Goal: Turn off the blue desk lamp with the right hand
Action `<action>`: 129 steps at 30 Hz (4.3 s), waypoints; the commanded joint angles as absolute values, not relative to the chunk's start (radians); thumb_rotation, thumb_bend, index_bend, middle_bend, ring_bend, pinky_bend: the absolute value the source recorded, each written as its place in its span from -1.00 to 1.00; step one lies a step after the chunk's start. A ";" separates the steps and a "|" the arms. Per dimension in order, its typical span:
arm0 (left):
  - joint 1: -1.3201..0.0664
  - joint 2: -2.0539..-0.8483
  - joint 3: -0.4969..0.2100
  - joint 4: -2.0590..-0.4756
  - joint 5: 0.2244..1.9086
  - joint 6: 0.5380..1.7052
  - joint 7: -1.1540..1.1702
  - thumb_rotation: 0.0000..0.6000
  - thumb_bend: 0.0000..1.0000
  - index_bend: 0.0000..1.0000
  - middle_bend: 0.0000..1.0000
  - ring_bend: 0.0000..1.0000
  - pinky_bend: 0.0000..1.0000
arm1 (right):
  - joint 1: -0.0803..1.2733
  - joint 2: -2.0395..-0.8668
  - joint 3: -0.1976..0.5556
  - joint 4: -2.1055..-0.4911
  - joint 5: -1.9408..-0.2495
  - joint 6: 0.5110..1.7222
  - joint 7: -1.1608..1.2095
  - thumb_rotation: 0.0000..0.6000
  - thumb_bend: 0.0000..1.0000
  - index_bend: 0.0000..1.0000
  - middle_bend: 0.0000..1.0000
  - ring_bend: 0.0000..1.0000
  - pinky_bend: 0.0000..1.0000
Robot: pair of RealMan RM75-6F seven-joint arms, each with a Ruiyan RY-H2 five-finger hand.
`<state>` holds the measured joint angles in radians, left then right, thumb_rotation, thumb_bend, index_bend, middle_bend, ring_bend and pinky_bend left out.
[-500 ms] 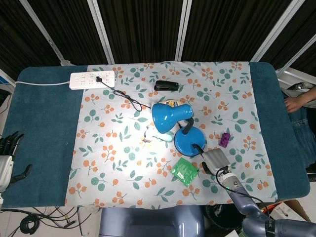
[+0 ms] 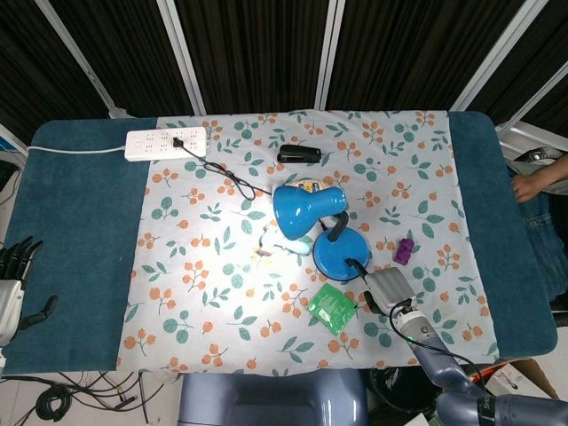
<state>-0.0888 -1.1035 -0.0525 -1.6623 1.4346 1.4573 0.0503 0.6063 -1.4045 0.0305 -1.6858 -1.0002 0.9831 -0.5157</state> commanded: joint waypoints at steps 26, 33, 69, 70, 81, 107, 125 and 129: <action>-0.090 -1.103 -0.053 -1.662 1.433 1.455 0.052 1.00 -0.41 -1.00 -1.00 -1.00 -1.00 | 0.614 -1.414 0.025 -1.663 -0.969 0.969 -0.517 1.00 0.14 -0.96 0.52 0.59 0.51; -0.090 -1.103 -0.053 -1.662 1.433 1.454 0.053 1.00 -0.41 -1.00 -1.00 -1.00 -1.00 | 0.617 -1.417 0.024 -1.661 -0.966 0.965 -0.520 1.00 0.14 -0.96 0.52 0.59 0.51; -0.090 -1.103 -0.054 -1.663 1.429 1.453 0.053 1.00 -0.41 -1.00 -1.00 -1.00 -1.00 | 0.634 -1.426 0.024 -1.653 -0.946 0.958 -0.531 1.00 0.14 -0.96 0.52 0.59 0.51; -0.090 -1.103 -0.054 -1.663 1.429 1.452 0.054 1.00 -0.41 -1.00 -1.00 -1.00 -1.00 | 0.634 -1.425 0.023 -1.653 -0.945 0.957 -0.530 1.00 0.14 -0.96 0.52 0.59 0.51; -0.090 -1.103 -0.053 -1.662 1.429 1.452 0.054 1.00 -0.41 -1.00 -1.00 -1.00 -1.00 | 0.642 -1.432 0.017 -1.639 -0.934 0.940 -0.531 1.00 0.14 -0.76 0.52 0.59 0.51; -0.089 -1.101 -0.051 -1.664 1.435 1.455 0.052 1.00 -0.41 -1.00 -1.00 -1.00 -1.00 | 0.547 -1.285 0.057 -1.848 -1.116 1.208 -0.469 1.00 -0.40 -1.00 -0.46 -0.29 -0.58; -0.087 -1.105 -0.053 -1.669 1.439 1.466 0.063 1.00 -0.41 -1.00 -1.00 -1.00 -1.00 | 0.200 -1.186 -0.095 -1.826 -1.450 1.651 -0.416 1.00 -0.60 -1.00 -0.83 -0.66 -0.75; -0.086 -1.106 -0.053 -1.670 1.442 1.468 0.066 1.00 -0.41 -1.00 -1.00 -1.00 -1.00 | 0.163 -1.203 -0.100 -1.761 -1.470 1.676 -0.384 1.00 -0.60 -1.00 -0.84 -0.67 -0.75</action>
<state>-0.0862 -1.1064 -0.0526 -1.6696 1.4417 1.4684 0.0657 0.1860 -1.1900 -0.0919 -1.7913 -1.4542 1.6595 -0.4037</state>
